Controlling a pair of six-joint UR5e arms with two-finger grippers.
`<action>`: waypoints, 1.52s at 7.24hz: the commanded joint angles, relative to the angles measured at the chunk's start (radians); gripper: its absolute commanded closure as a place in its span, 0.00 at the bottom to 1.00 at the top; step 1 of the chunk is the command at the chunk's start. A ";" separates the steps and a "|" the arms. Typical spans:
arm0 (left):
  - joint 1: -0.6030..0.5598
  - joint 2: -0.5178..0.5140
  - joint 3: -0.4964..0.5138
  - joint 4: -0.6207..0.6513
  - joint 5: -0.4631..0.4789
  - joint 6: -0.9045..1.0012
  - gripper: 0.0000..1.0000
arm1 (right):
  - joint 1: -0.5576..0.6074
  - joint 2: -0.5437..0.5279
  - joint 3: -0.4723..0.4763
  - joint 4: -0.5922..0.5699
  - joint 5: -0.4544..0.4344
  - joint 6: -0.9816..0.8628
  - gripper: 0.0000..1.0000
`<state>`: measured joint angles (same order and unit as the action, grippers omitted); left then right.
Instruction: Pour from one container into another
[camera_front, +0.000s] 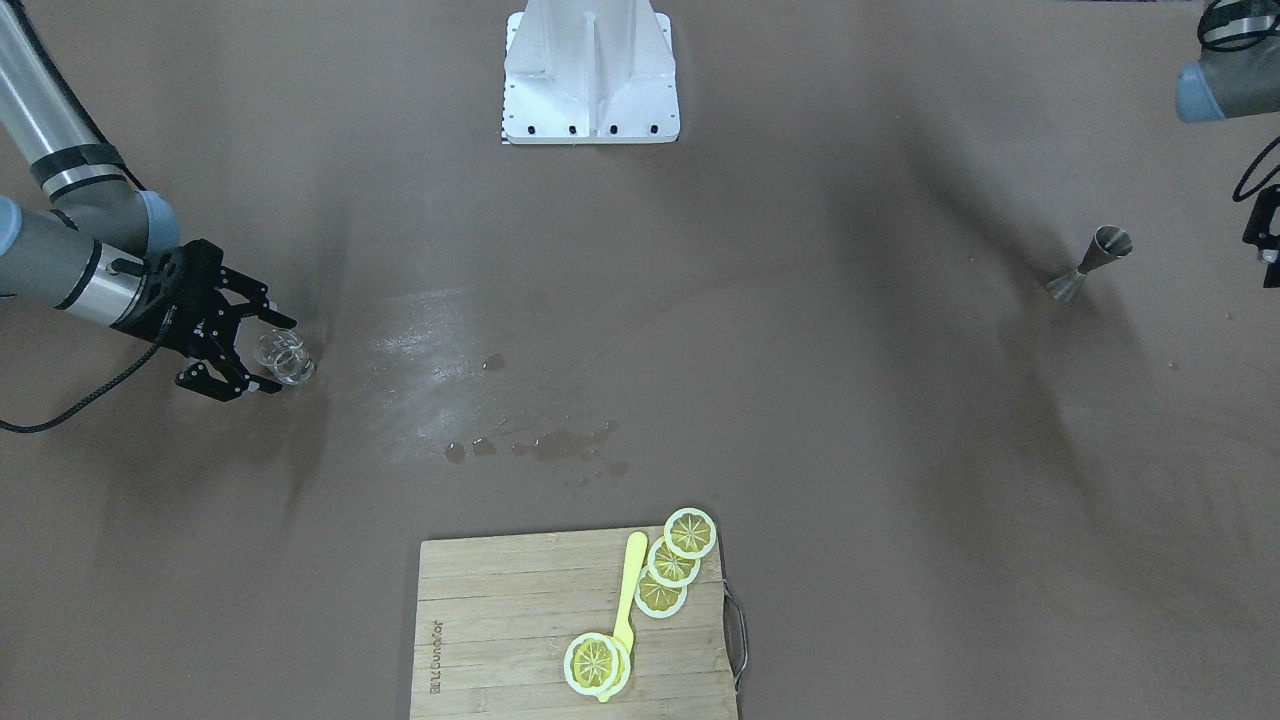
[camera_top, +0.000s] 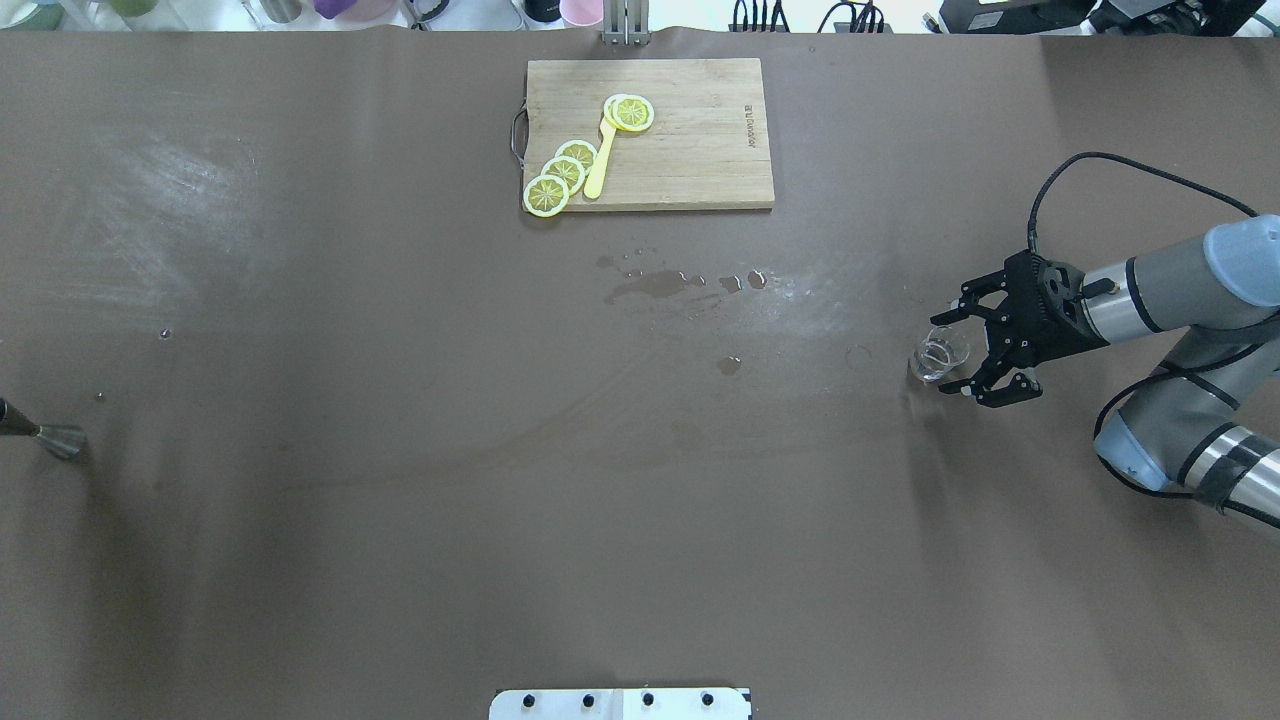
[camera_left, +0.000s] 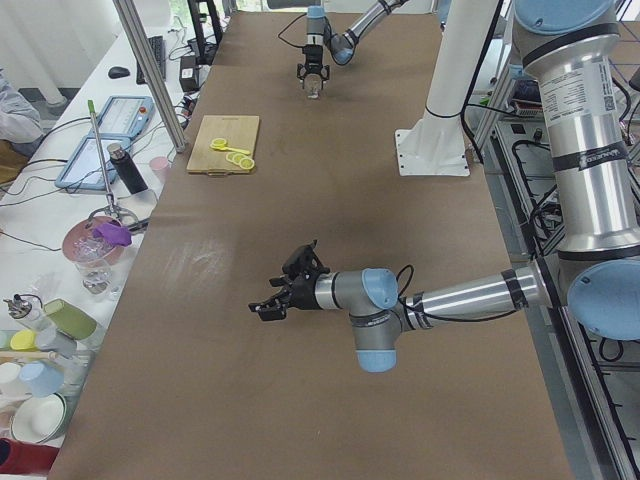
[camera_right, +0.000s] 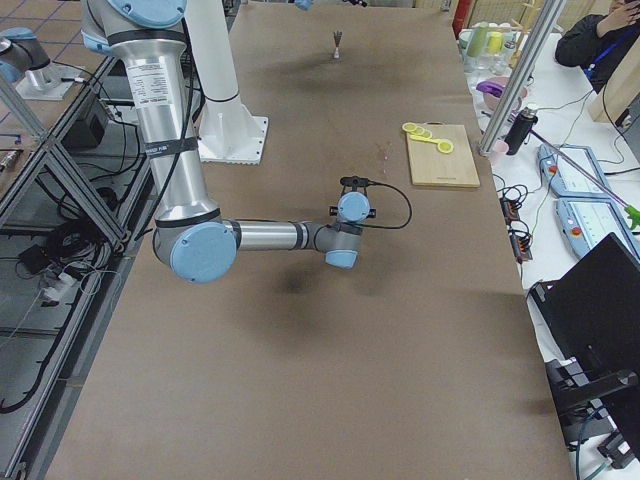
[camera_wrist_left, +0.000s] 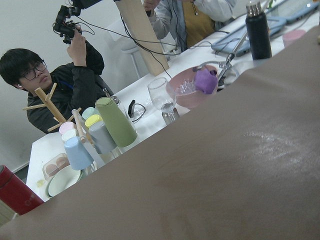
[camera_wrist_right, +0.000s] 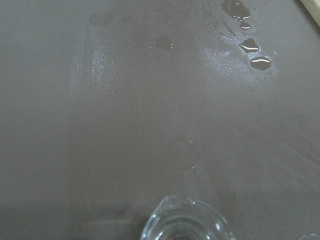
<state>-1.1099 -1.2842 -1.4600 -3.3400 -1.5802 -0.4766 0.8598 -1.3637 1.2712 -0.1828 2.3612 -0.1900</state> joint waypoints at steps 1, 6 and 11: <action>0.112 0.066 -0.063 -0.044 0.095 -0.077 0.02 | -0.007 0.009 -0.004 -0.001 -0.006 0.000 0.21; 0.506 0.215 -0.140 -0.090 0.581 -0.299 0.02 | 0.007 0.003 -0.004 0.000 -0.002 -0.005 0.26; 0.921 0.240 -0.166 -0.085 1.071 -0.493 0.02 | 0.028 0.003 -0.004 -0.010 0.010 0.003 0.70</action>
<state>-0.2471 -1.0519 -1.6283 -3.4308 -0.5593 -0.9589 0.8744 -1.3618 1.2658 -0.1872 2.3609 -0.1924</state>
